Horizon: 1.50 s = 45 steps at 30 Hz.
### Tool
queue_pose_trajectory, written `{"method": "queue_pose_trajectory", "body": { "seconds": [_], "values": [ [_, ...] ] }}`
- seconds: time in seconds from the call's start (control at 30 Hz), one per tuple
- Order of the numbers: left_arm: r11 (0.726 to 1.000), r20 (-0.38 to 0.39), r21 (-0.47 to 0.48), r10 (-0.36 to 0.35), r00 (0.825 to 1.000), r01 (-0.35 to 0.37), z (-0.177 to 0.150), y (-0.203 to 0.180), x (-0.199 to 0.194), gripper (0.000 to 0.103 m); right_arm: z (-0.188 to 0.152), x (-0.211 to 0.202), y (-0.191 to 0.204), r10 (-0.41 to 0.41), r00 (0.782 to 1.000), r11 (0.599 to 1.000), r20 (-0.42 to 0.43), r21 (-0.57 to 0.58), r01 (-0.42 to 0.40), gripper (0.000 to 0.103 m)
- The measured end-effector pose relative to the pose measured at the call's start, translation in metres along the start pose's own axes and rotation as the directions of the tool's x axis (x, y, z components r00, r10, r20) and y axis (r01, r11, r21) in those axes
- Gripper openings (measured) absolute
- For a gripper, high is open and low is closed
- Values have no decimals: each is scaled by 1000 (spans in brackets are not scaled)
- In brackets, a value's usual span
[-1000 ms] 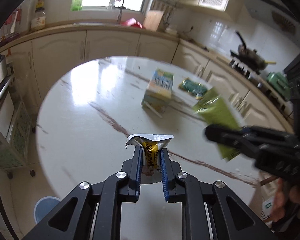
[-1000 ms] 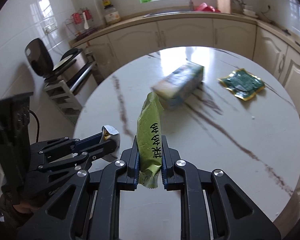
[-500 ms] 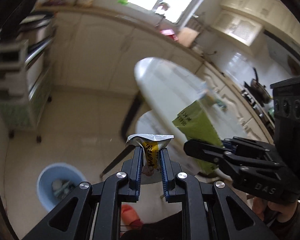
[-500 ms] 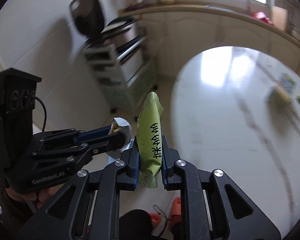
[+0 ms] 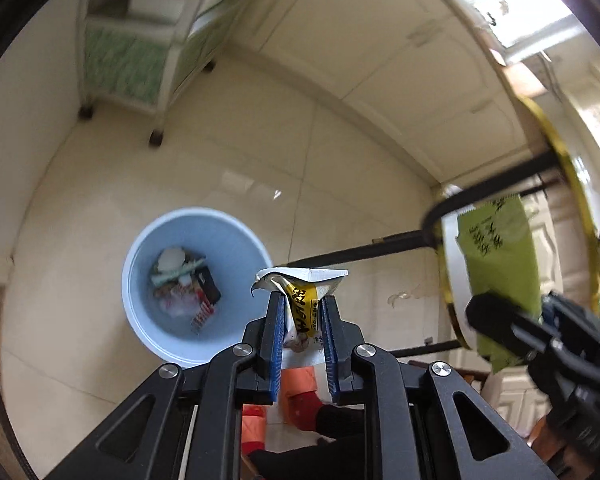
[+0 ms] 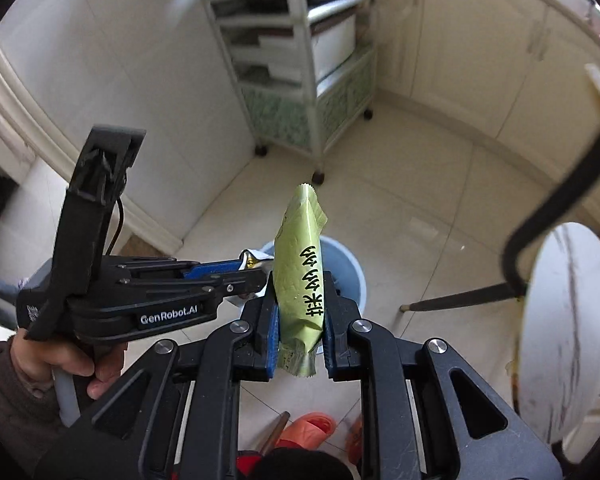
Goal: Collect trash
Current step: 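Carry both items over the blue bin and open both tools, then move both tools back toward the table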
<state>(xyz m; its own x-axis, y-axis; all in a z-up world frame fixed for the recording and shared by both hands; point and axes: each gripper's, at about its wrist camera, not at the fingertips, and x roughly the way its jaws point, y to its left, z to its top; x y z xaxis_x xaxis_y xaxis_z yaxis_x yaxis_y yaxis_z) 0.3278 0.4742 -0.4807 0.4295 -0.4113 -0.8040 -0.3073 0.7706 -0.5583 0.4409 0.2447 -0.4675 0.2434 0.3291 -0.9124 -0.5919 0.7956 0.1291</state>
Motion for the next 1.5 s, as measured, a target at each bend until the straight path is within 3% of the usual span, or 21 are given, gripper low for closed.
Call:
{"method": "queue_pose_trajectory", "body": {
  "seconds": [0.13, 0.27, 0.4, 0.47, 0.57, 0.7, 0.77, 0.83, 0.87, 0.97, 1.07, 1.2, 1.3, 1.37, 1.47, 1.5],
  "values": [
    [998, -60, -49, 46, 997, -49, 14, 29, 25, 16, 2, 42, -3, 23, 997, 1000, -70, -3, -24, 17],
    [987, -100, -124, 94, 991, -107, 34, 39, 45, 30, 2, 75, -9, 41, 993, 999, -114, -3, -41, 17],
    [981, -121, -138, 118, 985, -135, 47, 36, 55, 31, 2, 93, -11, 49, 990, 999, -133, 6, -49, 17],
    [978, -125, -160, 116, 985, -136, 49, 32, 58, 32, 1, 97, -11, 57, 989, 998, -134, 10, -56, 19],
    [973, -121, -179, 124, 985, -145, 46, 23, 58, 42, 5, 101, -13, 65, 990, 998, -128, 7, -64, 24],
    [964, -82, -194, 171, 982, -184, 33, 12, 39, 42, 8, 97, -12, 80, 992, 997, -102, 17, -79, 25],
    [960, -56, -208, 182, 982, -190, 29, 7, 24, 42, 8, 92, -10, 72, 993, 997, -91, 21, -70, 37],
    [959, -25, -212, 188, 982, -189, 23, 1, 9, 42, 8, 82, -9, 63, 994, 998, -89, 28, -61, 72],
    [959, -13, -211, 189, 982, -187, 20, -2, 2, 42, 9, 77, -7, 59, 996, 998, -73, 25, -57, 74],
    [963, 36, -199, 191, 981, -181, 8, -16, -21, 42, 12, 44, -2, 57, 998, 998, -11, 20, -57, 72],
    [965, 86, -182, 209, 974, -191, -6, -32, -49, 42, 14, 3, 3, -31, 997, 999, 70, 7, 31, 73],
    [979, 195, -91, 196, 961, -181, -29, -78, -90, 42, 8, -69, 8, -99, 976, 995, 192, 13, 98, 75],
    [987, 290, 23, 149, 946, -162, -48, -128, -122, 43, -11, -131, 5, -168, 944, 986, 285, 46, 161, 85],
    [985, 336, 109, 92, 937, -136, -63, -166, -140, 44, -27, -166, -4, -209, 921, 978, 329, 88, 190, 85],
    [967, 382, 235, 3, 924, -100, -86, -221, -158, 51, -58, -223, -23, -288, 878, 957, 383, 160, 244, 86],
    [957, 391, 275, -25, 920, -90, -94, -239, -163, 53, -72, -246, -31, -333, 853, 941, 401, 199, 274, 91]
  ]
}}
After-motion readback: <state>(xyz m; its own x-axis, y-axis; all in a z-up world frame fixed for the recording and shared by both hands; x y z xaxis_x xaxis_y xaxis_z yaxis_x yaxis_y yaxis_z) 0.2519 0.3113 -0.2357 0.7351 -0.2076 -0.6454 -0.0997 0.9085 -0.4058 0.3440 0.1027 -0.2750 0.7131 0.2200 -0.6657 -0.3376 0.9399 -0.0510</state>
